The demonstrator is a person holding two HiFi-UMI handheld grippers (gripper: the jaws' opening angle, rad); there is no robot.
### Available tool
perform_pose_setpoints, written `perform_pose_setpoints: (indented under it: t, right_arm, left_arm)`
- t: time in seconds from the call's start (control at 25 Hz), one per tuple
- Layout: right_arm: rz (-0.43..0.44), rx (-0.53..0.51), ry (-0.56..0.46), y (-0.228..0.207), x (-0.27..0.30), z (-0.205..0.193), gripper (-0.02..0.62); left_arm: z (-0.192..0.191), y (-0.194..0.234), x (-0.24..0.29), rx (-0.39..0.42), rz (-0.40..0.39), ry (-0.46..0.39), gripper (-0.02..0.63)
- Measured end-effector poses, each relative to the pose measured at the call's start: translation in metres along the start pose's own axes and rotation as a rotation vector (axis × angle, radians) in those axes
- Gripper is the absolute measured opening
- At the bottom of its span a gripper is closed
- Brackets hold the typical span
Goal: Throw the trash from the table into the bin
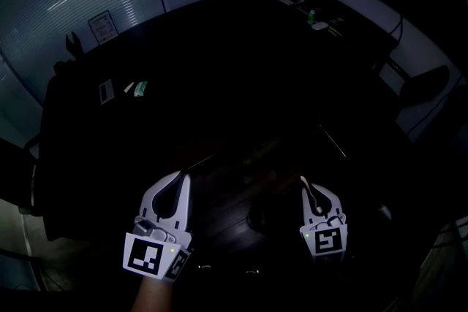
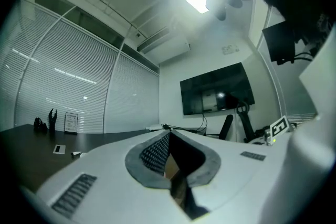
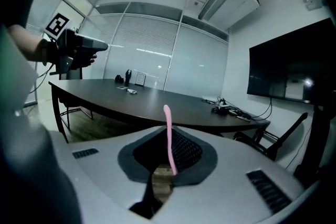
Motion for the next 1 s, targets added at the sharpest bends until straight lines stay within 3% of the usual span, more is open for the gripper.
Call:
perform_pose_setpoints:
  t: [0.24,0.76,1.0]
  right_arm:
    - [0.039,0.060,0.168,0.016,0.031,-0.067,0.031]
    - [0.260,-0.227,0.559,0.046,0.076,-0.163,0.031]
    - [0.286,-0.234,0.583,0.051,0.085,-0.176,0.031]
  left_arm:
    - [-0.005,-0.007,-0.002,-0.007,-0.029,0.029,0.000]
    - [0.002,0.001,-0.021,0.024,0.012,0.034,0.000]
    - [-0.005,0.004,-0.026,0.033,0.029,0.058,0.000]
Point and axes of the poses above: the fingertips, and each gripper's own axes: x forward along the fingers, y to its left, z out of its top, the point moved 9 cm from there along -x, backward along the fingers, and after that the axes turned 3 degrees about -z, right-handed, at the moved point
